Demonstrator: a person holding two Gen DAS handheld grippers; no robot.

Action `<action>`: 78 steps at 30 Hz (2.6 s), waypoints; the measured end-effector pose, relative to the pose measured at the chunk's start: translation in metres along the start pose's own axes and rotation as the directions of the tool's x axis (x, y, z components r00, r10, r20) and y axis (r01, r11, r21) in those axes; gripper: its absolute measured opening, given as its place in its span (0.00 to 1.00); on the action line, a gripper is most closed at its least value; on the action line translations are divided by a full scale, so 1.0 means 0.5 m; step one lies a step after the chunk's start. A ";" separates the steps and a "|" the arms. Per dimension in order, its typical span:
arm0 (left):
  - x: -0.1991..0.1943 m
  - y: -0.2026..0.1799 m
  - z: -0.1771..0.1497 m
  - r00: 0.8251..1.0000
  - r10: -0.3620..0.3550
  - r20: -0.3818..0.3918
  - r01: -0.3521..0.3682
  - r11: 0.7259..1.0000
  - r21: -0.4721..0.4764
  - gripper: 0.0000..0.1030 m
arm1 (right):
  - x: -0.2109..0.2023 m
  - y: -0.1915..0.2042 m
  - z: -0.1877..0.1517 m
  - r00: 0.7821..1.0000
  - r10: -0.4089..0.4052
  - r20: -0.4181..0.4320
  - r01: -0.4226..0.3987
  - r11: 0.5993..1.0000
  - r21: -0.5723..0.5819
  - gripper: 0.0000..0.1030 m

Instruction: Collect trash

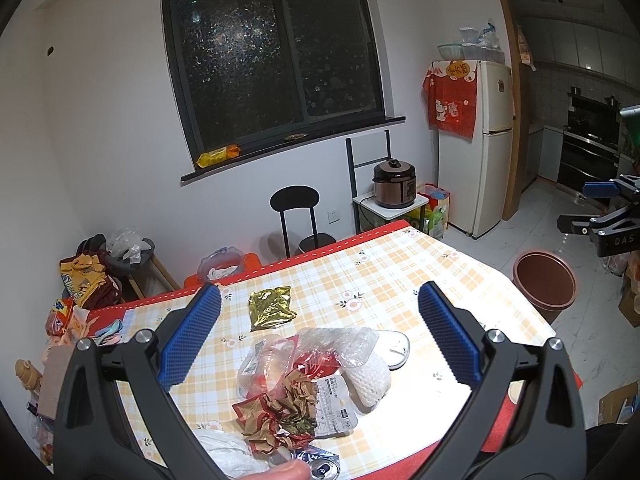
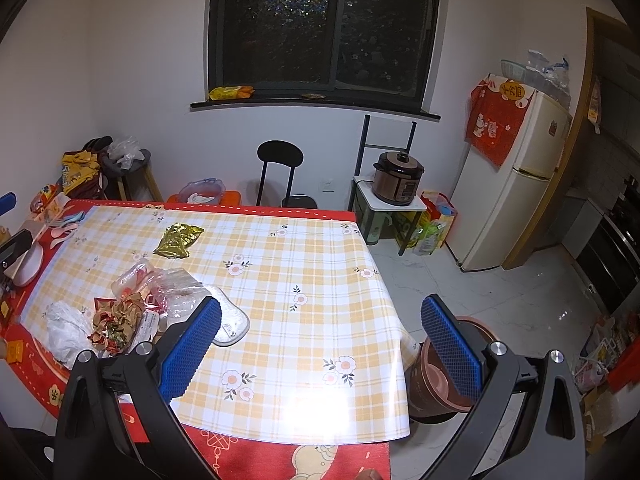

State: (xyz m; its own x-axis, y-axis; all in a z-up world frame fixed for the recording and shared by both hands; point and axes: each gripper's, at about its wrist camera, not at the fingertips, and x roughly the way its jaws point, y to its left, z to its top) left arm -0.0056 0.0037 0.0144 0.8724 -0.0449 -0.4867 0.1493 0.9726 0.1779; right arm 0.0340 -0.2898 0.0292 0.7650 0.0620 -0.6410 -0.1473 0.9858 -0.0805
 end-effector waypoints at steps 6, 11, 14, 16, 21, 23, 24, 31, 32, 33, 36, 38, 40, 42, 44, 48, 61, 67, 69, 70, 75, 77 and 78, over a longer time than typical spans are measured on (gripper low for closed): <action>0.001 0.016 0.000 1.000 0.008 -0.009 -0.008 1.000 -0.019 0.95 | 0.008 0.013 0.006 1.000 0.010 -0.005 -0.010 1.000 -0.010 0.96; 0.012 0.043 -0.013 1.000 0.009 -0.027 -0.011 0.998 -0.057 0.95 | 0.024 0.026 0.005 0.999 0.030 -0.017 -0.030 0.999 -0.011 0.96; 0.020 0.070 -0.033 0.999 -0.024 -0.040 0.019 0.994 -0.111 0.95 | 0.041 0.037 0.003 0.997 0.068 -0.023 -0.068 0.998 -0.007 0.96; 0.028 0.097 -0.053 0.998 -0.033 -0.059 0.023 0.987 -0.161 0.95 | 0.057 0.045 -0.002 0.994 0.110 -0.024 -0.110 0.994 0.012 0.96; 0.045 0.187 -0.138 0.989 0.042 -0.141 -0.080 0.958 -0.276 0.95 | 0.127 0.090 -0.034 0.970 0.240 -0.034 -0.236 0.967 0.091 0.96; 0.047 0.222 -0.175 0.981 0.071 -0.179 -0.124 0.942 -0.311 0.95 | 0.153 0.121 -0.049 0.965 0.259 -0.045 -0.255 0.964 0.081 0.96; 0.047 0.237 -0.193 0.977 0.085 -0.195 -0.146 0.934 -0.325 0.95 | 0.167 0.141 -0.058 0.961 0.271 -0.051 -0.267 0.961 0.072 0.96; 0.046 0.327 -0.326 0.945 0.116 -0.305 -0.239 0.881 -0.407 0.95 | 0.251 0.256 -0.116 0.920 0.368 -0.135 -0.363 0.930 0.059 0.96; 0.047 0.331 -0.344 0.940 0.118 -0.320 -0.249 0.879 -0.407 0.95 | 0.256 0.267 -0.122 0.916 0.374 -0.146 -0.370 0.927 0.053 0.96; 0.050 0.334 -0.362 0.933 0.124 -0.337 -0.262 0.878 -0.401 0.95 | 0.263 0.283 -0.128 0.911 0.379 -0.161 -0.377 0.925 0.045 0.96; 0.056 0.329 -0.407 0.916 0.125 -0.382 -0.281 0.879 -0.385 0.95 | 0.282 0.324 -0.148 0.892 0.403 -0.205 -0.404 0.914 0.041 0.96; 0.065 0.327 -0.440 0.903 0.112 -0.414 -0.286 0.877 -0.386 0.95 | 0.292 0.349 -0.160 0.899 0.380 -0.219 -0.384 0.923 0.025 0.96; 0.077 0.327 -0.468 0.893 0.090 -0.442 -0.285 0.872 -0.398 0.95 | 0.303 0.371 -0.169 0.904 0.360 -0.232 -0.368 0.930 0.009 0.96; 0.090 0.337 -0.496 0.884 0.068 -0.463 -0.288 0.858 -0.424 0.94 | 0.310 0.381 -0.174 0.901 0.358 -0.247 -0.368 0.930 0.007 0.96; 0.100 0.352 -0.519 0.879 0.051 -0.475 -0.295 0.840 -0.455 0.94 | 0.317 0.392 -0.176 0.900 0.353 -0.256 -0.364 0.931 0.007 0.96; 0.127 0.375 -0.555 0.865 0.030 -0.501 -0.308 0.820 -0.483 0.94 | 0.329 0.413 -0.175 0.898 0.348 -0.269 -0.357 0.934 0.013 0.96; 0.216 0.417 -0.626 0.845 -0.075 -0.529 -0.261 0.807 -0.531 0.94 | 0.351 0.480 -0.160 0.903 0.325 -0.282 -0.336 0.942 0.009 0.96; 0.256 0.425 -0.650 0.827 -0.122 -0.549 -0.222 0.826 -0.518 0.94 | 0.366 0.522 -0.154 0.883 0.374 -0.284 -0.382 0.924 0.032 0.96; 0.260 0.429 -0.653 0.826 -0.123 -0.551 -0.221 0.828 -0.516 0.94 | 0.372 0.534 -0.149 0.876 0.386 -0.289 -0.390 0.920 0.043 0.96; 0.261 0.433 -0.654 0.827 -0.129 -0.548 -0.216 0.826 -0.521 0.94 | 0.378 0.541 -0.145 0.873 0.387 -0.296 -0.391 0.919 0.048 0.96; 0.266 0.443 -0.668 0.826 -0.165 -0.540 -0.189 0.820 -0.540 0.95 | 0.407 0.564 -0.124 0.862 0.404 -0.308 -0.389 0.915 0.111 0.96; 0.272 0.447 -0.675 0.821 -0.179 -0.542 -0.181 0.818 -0.546 0.95 | 0.411 0.571 -0.118 0.856 0.418 -0.303 -0.395 0.908 0.135 0.96; 0.275 0.449 -0.677 0.821 -0.182 -0.542 -0.178 0.819 -0.546 0.95 | 0.414 0.576 -0.116 0.854 0.423 -0.303 -0.399 0.906 0.140 0.96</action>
State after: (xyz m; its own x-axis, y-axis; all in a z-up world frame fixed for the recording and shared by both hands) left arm -0.0097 0.2932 -0.3021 0.4366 -0.0909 -0.8950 -0.2874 0.9286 -0.2345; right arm 0.1134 -0.0022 -0.1709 0.4010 0.4223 -0.8129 -0.3512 0.8905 0.2894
